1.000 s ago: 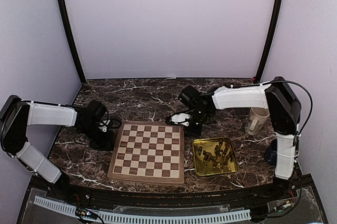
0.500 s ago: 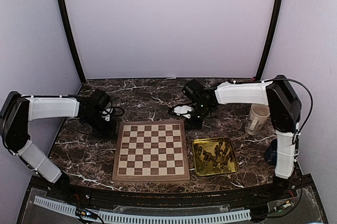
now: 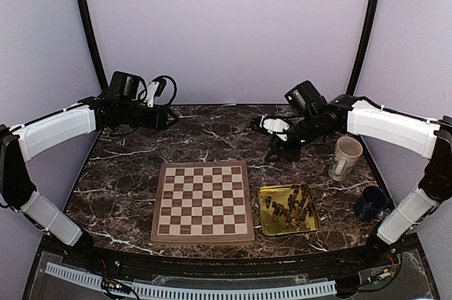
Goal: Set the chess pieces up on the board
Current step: Adjust the chessboard at the center of the board, then pick up the pawn from the storage box.
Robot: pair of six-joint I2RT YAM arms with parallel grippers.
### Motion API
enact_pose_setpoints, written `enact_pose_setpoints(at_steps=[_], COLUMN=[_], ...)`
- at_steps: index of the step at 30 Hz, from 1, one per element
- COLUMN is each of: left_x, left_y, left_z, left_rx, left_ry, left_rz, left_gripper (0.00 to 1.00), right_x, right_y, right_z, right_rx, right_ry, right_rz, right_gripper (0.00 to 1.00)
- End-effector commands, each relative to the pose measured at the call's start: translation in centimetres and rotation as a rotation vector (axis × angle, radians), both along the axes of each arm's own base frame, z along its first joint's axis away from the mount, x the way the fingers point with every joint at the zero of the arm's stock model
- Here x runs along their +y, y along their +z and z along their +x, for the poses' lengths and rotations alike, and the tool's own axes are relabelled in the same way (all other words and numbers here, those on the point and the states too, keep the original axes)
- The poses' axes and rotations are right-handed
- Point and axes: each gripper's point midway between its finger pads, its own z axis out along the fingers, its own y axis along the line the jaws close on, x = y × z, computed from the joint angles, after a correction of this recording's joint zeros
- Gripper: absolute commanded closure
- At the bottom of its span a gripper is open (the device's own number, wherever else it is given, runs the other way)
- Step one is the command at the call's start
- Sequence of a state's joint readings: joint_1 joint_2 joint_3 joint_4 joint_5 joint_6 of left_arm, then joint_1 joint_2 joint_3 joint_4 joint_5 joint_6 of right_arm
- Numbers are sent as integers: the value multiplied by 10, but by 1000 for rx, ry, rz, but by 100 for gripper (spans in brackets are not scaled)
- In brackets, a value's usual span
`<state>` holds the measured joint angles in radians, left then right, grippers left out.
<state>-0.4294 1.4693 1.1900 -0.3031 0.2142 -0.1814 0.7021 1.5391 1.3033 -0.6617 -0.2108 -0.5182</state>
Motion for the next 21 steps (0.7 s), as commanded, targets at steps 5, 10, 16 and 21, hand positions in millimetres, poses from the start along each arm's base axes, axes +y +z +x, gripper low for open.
enact_pose_setpoints(at_steps=[5,10,16,21], left_x=[-39,-32,-27,-27], left_y=[59,36,44,42], left_z=[14,6,5,5], left_rx=[-351,-325,-360,-347], left_ry=[-193,-188,-169,-169], left_rz=[-169,-128,-111,-111], left_gripper=[39,40,40,40], right_x=[-21,-23,-16,-9], right_y=[-83,-111,-129,-136], right_z=[-53,-52,-61,-64], right_rx=[228,204,207,218], right_ry=[82,87,139,161], right_rz=[-136,-236,-289,-302], right_gripper=[57,60,62,63])
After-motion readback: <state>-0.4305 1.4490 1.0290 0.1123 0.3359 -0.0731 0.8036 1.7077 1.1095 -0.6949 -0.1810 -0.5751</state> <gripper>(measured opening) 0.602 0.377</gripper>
